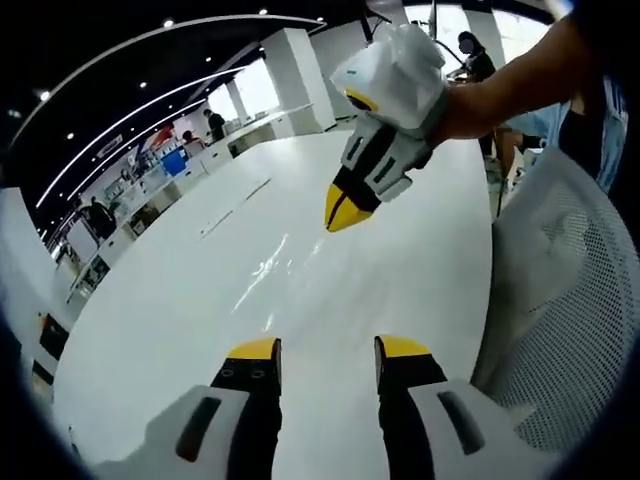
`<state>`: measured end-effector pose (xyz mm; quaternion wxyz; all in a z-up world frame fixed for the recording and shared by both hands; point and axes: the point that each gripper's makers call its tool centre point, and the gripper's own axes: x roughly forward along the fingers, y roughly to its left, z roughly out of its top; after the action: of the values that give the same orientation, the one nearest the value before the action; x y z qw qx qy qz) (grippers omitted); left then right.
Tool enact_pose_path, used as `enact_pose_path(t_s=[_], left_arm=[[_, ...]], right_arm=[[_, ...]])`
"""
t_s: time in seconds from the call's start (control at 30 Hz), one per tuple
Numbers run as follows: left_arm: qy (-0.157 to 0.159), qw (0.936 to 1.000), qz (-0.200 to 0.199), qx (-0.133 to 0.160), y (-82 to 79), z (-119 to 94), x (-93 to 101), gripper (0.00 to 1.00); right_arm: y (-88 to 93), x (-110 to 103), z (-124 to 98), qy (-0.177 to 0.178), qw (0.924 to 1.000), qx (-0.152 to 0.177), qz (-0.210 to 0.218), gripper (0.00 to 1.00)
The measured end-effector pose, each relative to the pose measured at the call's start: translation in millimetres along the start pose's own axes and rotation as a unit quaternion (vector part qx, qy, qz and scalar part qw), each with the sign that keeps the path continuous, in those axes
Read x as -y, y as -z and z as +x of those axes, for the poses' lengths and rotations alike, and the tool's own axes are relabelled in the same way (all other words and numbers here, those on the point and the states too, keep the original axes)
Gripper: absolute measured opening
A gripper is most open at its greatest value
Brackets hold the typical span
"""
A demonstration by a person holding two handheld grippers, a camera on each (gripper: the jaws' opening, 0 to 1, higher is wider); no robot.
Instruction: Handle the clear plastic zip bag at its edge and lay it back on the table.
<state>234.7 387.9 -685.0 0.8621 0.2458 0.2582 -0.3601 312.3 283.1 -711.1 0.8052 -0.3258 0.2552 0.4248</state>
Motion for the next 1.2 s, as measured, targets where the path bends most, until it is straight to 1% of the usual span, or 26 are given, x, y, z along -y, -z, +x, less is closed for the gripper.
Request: enact_pose_path(t_s=[0.13,0.23,0.33,0.4,0.53,0.6,0.7,0.8,0.9,1.0,1.2], left_arm=[[-0.003,0.9999,-0.01,-0.003,5.8,-2.5,-0.1,0.36],[-0.002,0.9999,-0.012,-0.008,11.8,-3.0,0.7,0.36],[-0.003,0.9999,-0.014,-0.009,12.7,-6.0,2.6,0.36],[-0.006,0.9998,-0.018,-0.011,16.4,-5.8,0.3,0.36],[-0.013,0.9996,-0.024,-0.011,15.5,-8.3,-2.1,0.37],[-0.015,0.9996,-0.022,-0.011,15.4,-8.3,-3.0,0.37],[-0.017,0.9996,-0.021,-0.011,13.0,-8.5,-3.7,0.37],[-0.018,0.9996,-0.021,-0.011,13.2,-7.7,-5.9,0.37],[-0.018,0.9996,-0.021,-0.009,11.3,-7.7,-5.8,0.37],[-0.016,0.9995,-0.027,-0.006,10.5,-7.6,-4.2,0.37],[-0.012,0.9995,-0.026,-0.012,16.0,-6.0,-3.1,0.38]], right_arm=[[4.4,1.4,3.1,0.0,0.9999,-0.007,0.01,0.0],[9.8,4.6,7.1,0.003,0.9998,-0.015,0.009,0.0],[13.1,12.1,7.3,0.016,0.9994,-0.019,0.023,0.0],[15.7,20.5,6.3,0.032,0.9984,-0.02,0.043,0.0],[20.4,29.7,5.0,0.057,0.9965,-0.023,0.056,0.0],[23.3,38.9,5.1,0.072,0.9953,-0.026,0.059,0.0],[23.3,42.5,5.0,0.075,0.9948,-0.024,0.064,0.0],[27.6,48.9,9.3,0.076,0.9949,-0.034,0.056,0.0],[25.2,50.9,12.1,0.079,0.995,-0.035,0.049,0.0],[24.9,51.2,14.9,0.079,0.9955,-0.043,0.03,0.0],[32.5,48.3,28.7,0.077,0.9952,-0.051,0.032,0.0]])
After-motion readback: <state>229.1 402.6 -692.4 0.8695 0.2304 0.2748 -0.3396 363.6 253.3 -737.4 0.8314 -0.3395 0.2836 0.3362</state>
